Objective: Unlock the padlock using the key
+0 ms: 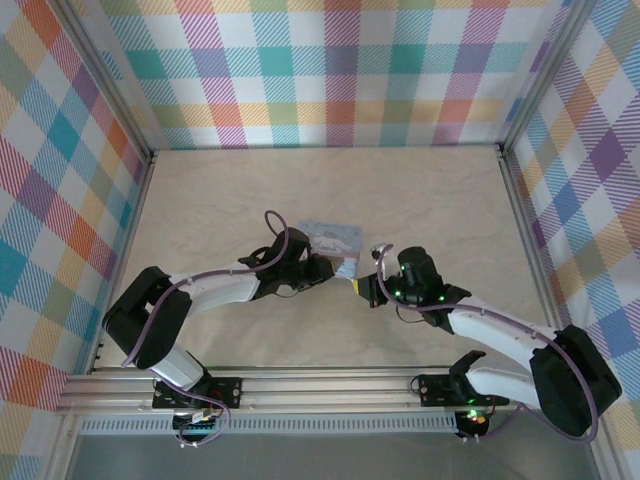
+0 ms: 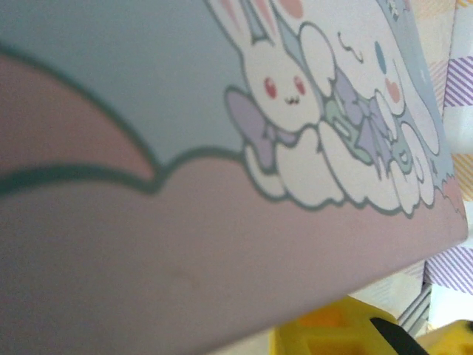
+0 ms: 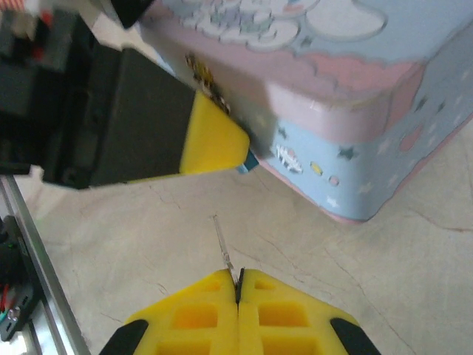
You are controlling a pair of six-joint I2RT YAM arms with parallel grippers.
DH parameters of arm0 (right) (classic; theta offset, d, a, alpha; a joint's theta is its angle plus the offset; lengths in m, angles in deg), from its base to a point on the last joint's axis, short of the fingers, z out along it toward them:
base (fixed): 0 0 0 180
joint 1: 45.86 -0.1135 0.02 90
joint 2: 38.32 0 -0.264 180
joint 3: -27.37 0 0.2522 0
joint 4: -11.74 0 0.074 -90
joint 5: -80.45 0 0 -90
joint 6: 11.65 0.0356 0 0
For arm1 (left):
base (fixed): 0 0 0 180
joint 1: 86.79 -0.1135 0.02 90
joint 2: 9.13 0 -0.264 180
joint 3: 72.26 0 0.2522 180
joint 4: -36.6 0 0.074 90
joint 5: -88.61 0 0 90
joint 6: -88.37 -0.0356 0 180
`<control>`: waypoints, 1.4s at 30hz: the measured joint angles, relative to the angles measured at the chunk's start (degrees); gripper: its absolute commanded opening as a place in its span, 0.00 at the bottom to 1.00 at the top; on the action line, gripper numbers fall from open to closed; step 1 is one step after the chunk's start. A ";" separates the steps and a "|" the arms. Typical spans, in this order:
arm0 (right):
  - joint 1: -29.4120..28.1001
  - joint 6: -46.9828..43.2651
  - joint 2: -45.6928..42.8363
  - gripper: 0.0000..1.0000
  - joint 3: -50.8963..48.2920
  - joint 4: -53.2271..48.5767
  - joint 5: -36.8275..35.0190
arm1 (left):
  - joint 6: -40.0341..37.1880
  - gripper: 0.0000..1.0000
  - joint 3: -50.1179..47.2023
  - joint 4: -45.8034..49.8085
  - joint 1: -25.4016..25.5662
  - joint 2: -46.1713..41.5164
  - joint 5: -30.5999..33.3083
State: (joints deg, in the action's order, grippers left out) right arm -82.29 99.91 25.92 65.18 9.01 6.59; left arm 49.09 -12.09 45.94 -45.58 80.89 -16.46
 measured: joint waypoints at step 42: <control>-2.25 3.06 18.88 0.00 -5.01 30.69 -2.01 | 6.75 0.18 2.19 2.75 -1.66 -0.11 -4.42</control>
State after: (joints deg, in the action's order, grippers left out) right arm -84.54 102.97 44.81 60.18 39.70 4.58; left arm 55.84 -9.90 48.69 -47.24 80.78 -20.87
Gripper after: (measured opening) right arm 0.051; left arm 0.213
